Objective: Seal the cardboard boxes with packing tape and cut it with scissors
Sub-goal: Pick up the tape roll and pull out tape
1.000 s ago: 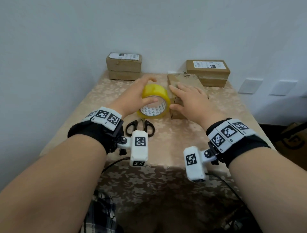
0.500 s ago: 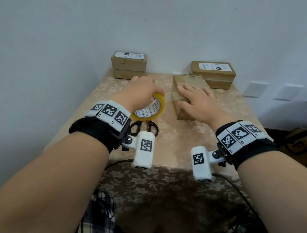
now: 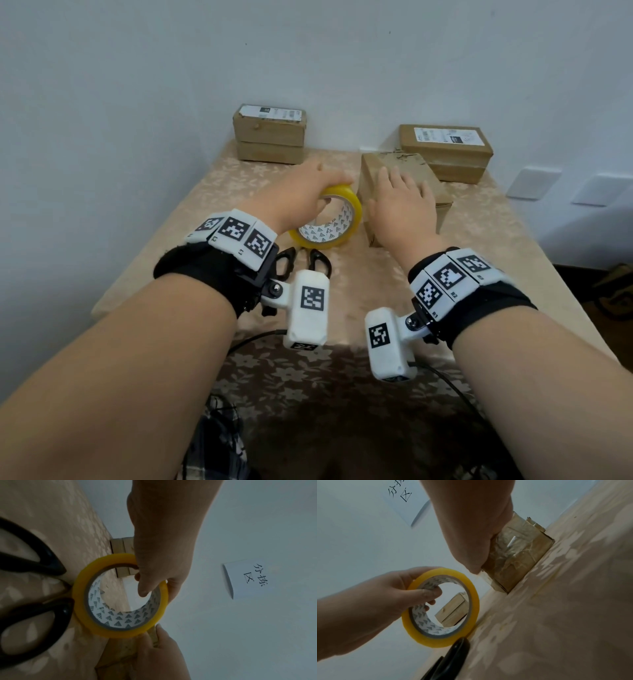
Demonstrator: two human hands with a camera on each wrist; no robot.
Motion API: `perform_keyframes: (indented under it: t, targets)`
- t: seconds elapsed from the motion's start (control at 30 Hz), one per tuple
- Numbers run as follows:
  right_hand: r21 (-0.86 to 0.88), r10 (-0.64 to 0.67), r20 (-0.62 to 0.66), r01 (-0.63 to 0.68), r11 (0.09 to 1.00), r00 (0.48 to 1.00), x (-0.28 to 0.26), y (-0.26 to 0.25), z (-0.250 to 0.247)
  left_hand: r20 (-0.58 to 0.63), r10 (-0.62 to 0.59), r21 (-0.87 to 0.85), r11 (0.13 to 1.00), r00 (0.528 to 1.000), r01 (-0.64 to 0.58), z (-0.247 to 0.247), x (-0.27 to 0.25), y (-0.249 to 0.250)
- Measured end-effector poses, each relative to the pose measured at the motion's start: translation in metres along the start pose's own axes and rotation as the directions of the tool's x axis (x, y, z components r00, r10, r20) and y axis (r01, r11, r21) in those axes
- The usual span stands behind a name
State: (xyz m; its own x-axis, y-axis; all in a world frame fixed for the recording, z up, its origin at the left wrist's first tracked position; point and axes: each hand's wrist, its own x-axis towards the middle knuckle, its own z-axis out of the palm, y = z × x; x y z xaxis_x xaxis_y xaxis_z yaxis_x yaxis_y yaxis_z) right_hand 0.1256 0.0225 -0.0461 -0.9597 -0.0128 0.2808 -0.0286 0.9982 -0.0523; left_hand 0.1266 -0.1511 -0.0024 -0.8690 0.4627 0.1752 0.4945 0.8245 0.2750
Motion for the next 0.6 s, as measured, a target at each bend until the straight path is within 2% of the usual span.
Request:
perform_keyframes:
  t: [0.23, 0.33, 0.4, 0.47, 0.5, 0.57, 0.6]
  targets:
    - [0.035, -0.025, -0.034, 0.026, 0.999, 0.999, 0.000, 0.001, 0.000, -0.057, 0.040, -0.031, 0.999, 0.998, -0.042, 0.000, -0.003, -0.008]
    - [0.164, -0.063, -0.001, 0.062, 0.984, 0.998, 0.001, 0.009, -0.007, -0.064, 0.054, -0.019, 0.998, 0.996, -0.055, 0.001, -0.003, -0.007]
    - [0.389, -0.108, 0.035, 0.086, 0.917, 0.994, 0.002, 0.020, -0.012, -0.075, 0.045, 0.007, 0.999, 0.996, -0.044, 0.000, -0.002, -0.003]
    - [0.661, -0.105, -0.002, 0.081, 0.746, 0.994, 0.000, 0.030, -0.023, -0.091, 0.038, 0.049, 0.998, 0.995, -0.034, -0.002, 0.000, 0.003]
    - [0.717, -0.068, -0.051, 0.084, 0.693, 0.996, -0.003, 0.034, -0.031, -0.098, 0.038, 0.064, 0.997, 0.994, -0.031, -0.003, 0.001, 0.006]
    - [0.705, -0.010, -0.174, 0.131, 0.697, 0.985, -0.013, 0.036, -0.046, -0.105, 0.029, 0.077, 0.997, 0.994, -0.021, -0.005, 0.001, 0.009]
    - [0.698, -0.032, -0.197, 0.163, 0.698, 0.980, -0.018, 0.035, -0.051, -0.106, 0.023, 0.075, 0.997, 0.994, -0.015, -0.006, 0.001, 0.009]
